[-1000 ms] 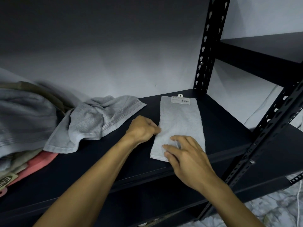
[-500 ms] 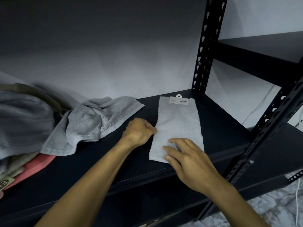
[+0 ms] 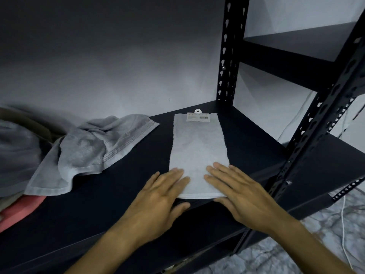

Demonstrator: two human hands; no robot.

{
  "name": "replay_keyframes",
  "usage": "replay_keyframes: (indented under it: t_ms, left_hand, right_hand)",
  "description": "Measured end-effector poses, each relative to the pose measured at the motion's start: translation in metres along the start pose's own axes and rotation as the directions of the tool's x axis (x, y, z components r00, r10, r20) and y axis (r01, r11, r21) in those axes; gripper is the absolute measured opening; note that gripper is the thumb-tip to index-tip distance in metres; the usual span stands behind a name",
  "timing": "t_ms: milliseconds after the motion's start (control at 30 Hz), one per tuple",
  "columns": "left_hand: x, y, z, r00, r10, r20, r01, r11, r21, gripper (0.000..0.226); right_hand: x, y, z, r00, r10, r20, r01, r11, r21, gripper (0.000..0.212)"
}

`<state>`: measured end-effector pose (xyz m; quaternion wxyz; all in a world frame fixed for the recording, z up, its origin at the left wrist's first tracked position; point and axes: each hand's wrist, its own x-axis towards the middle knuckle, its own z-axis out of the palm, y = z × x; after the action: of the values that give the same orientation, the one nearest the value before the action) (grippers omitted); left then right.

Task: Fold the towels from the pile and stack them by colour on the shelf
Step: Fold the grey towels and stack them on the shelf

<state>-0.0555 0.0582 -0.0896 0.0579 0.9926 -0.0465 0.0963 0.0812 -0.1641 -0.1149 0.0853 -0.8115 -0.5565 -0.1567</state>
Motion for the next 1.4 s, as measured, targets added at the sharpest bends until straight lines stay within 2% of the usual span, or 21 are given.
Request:
replay_keyframes:
  t_ms: [100,200,267,400,533,633,700,733,767,833,867,900,933,967,1067,1200,1267,1400]
  left_hand:
    - [-0.012,0.009,0.015,0.978,0.064,-0.201,-0.052,0.997,0.062,0.046]
    - [-0.017,0.018,0.018,0.955,0.107,-0.277,-0.072,0.988,0.135,0.042]
    - [-0.018,0.021,0.015,0.945,0.107,-0.308,-0.071,0.989,0.126,0.038]
    - [-0.021,0.025,0.009,0.946,0.004,-0.323,-0.023,0.998,-0.055,0.048]
    - [-0.022,0.025,-0.011,0.958,-0.065,-0.28,-0.013,0.963,-0.27,0.023]
    - [-0.019,0.025,-0.036,0.952,-0.224,-0.207,0.09,0.854,-0.513,0.017]
    - [-0.007,0.022,-0.053,0.912,-0.393,-0.119,0.206,0.688,-0.696,0.019]
    - [0.003,0.016,-0.06,0.878,-0.474,-0.068,0.252,0.578,-0.776,0.02]
    - [0.015,0.008,-0.064,0.838,-0.545,-0.022,0.287,0.477,-0.831,0.021]
    - [0.043,-0.009,-0.069,0.771,-0.635,0.044,0.323,0.33,-0.887,0.022]
    - [0.057,-0.017,-0.069,0.749,-0.661,0.05,0.329,0.304,-0.894,0.019]
    - [0.07,-0.024,-0.066,0.734,-0.678,0.038,0.341,0.319,-0.884,0.013]
    - [0.081,-0.029,-0.065,0.722,-0.692,0.028,0.369,0.35,-0.861,0.005]
    - [0.092,-0.033,-0.062,0.715,-0.699,0.017,0.411,0.401,-0.819,0.008]
    - [0.114,-0.046,-0.052,0.702,-0.712,-0.019,0.518,0.529,-0.672,0.024]
    - [0.131,-0.061,-0.03,0.689,-0.721,-0.073,0.628,0.645,-0.436,0.023]
    - [0.135,-0.064,-0.021,0.686,-0.722,-0.096,0.657,0.67,-0.345,0.026]
    - [0.145,-0.065,-0.011,0.659,-0.746,-0.095,0.706,0.657,-0.266,0.039]
  right_hand:
    - [-0.006,-0.001,0.003,0.997,-0.04,-0.067,0.045,0.996,0.078,0.054]
    - [-0.01,-0.001,0.003,0.996,-0.04,-0.075,0.052,0.984,0.171,0.059]
    - [-0.012,0.001,0.005,0.993,-0.063,-0.099,0.083,0.973,0.217,0.056]
    - [-0.018,0.009,0.003,0.98,-0.057,-0.189,0.112,0.949,0.293,0.039]
    - [-0.018,0.009,-0.017,0.982,0.012,-0.189,0.08,0.879,0.47,0.03]
    - [-0.001,0.011,-0.042,0.988,0.092,-0.125,0.013,0.756,0.654,0.021]
    - [0.021,0.012,-0.056,0.976,0.215,-0.036,-0.103,0.6,0.793,0.013]
    - [0.035,0.012,-0.061,0.957,0.289,0.036,-0.178,0.483,0.857,0.009]
    - [0.049,0.013,-0.063,0.928,0.353,0.119,-0.255,0.369,0.894,0.008]
    - [0.079,0.019,-0.061,0.86,0.456,0.227,-0.364,0.238,0.9,0.009]
    - [0.093,0.022,-0.058,0.826,0.5,0.26,-0.401,0.197,0.894,0.01]
    - [0.106,0.024,-0.055,0.791,0.542,0.285,-0.429,0.158,0.89,0.011]
    - [0.118,0.028,-0.051,0.756,0.579,0.304,-0.451,0.125,0.884,0.012]
    - [0.128,0.031,-0.046,0.723,0.614,0.318,-0.475,0.106,0.874,0.014]
    - [0.15,0.041,-0.027,0.643,0.687,0.34,-0.6,0.175,0.781,0.016]
    - [0.165,0.045,-0.011,0.599,0.741,0.302,-0.749,0.385,0.54,0.025]
    - [0.171,0.043,-0.009,0.586,0.765,0.266,-0.781,0.447,0.436,0.027]
    - [0.18,0.043,-0.003,0.599,0.774,0.205,-0.789,0.526,0.316,0.034]
